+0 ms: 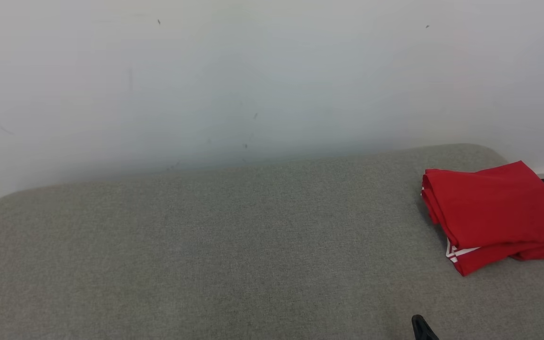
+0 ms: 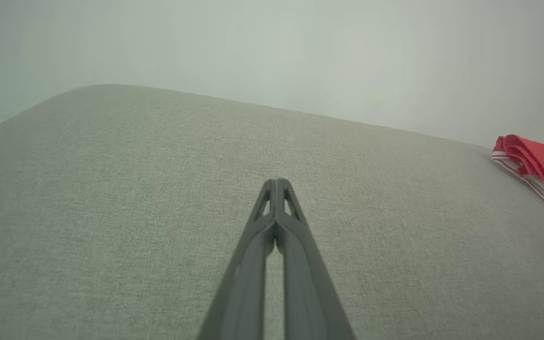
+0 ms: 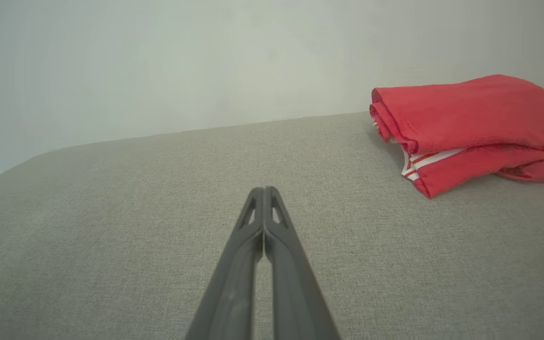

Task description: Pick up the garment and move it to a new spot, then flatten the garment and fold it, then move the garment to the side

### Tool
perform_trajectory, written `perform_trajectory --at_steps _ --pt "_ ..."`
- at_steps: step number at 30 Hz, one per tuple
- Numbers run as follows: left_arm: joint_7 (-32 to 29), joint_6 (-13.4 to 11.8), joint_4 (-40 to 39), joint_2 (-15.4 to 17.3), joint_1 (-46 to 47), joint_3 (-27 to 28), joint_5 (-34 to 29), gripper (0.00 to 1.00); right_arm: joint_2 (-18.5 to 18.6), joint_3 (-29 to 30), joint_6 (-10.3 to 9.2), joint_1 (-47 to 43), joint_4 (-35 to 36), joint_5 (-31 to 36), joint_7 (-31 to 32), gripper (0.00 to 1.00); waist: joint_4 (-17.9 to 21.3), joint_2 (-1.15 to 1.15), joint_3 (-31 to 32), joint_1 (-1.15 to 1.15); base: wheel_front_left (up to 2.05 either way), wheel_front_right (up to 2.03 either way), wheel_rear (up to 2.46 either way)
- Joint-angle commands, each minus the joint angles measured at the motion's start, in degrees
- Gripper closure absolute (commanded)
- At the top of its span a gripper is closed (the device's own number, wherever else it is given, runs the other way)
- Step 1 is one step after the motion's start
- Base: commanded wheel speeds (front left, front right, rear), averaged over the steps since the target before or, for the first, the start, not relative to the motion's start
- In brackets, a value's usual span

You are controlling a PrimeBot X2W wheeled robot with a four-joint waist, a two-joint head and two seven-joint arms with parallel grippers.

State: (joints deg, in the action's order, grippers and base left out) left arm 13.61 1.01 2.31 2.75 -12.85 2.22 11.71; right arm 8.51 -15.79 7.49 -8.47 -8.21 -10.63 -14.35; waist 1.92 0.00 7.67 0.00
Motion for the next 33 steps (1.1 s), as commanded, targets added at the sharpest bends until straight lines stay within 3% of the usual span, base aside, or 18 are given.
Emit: perform_trajectory --at_steps 1,33 --pt "-0.42 0.32 -0.39 0.08 1.2 0.81 1.98 1.0 -0.2 0.33 0.0 1.74 0.65 -2.2 0.29 1.0 -0.02 0.0 -0.07 0.0 0.0 0.0 0.0" --pt "-9.02 2.77 2.82 0.13 6.88 6.56 32.68 1.0 -2.27 3.97 0.0 11.39 -5.99 -34.26 6.92 1.0 -0.53 0.0 -2.18 0.0 0.0 0.0 0.0"
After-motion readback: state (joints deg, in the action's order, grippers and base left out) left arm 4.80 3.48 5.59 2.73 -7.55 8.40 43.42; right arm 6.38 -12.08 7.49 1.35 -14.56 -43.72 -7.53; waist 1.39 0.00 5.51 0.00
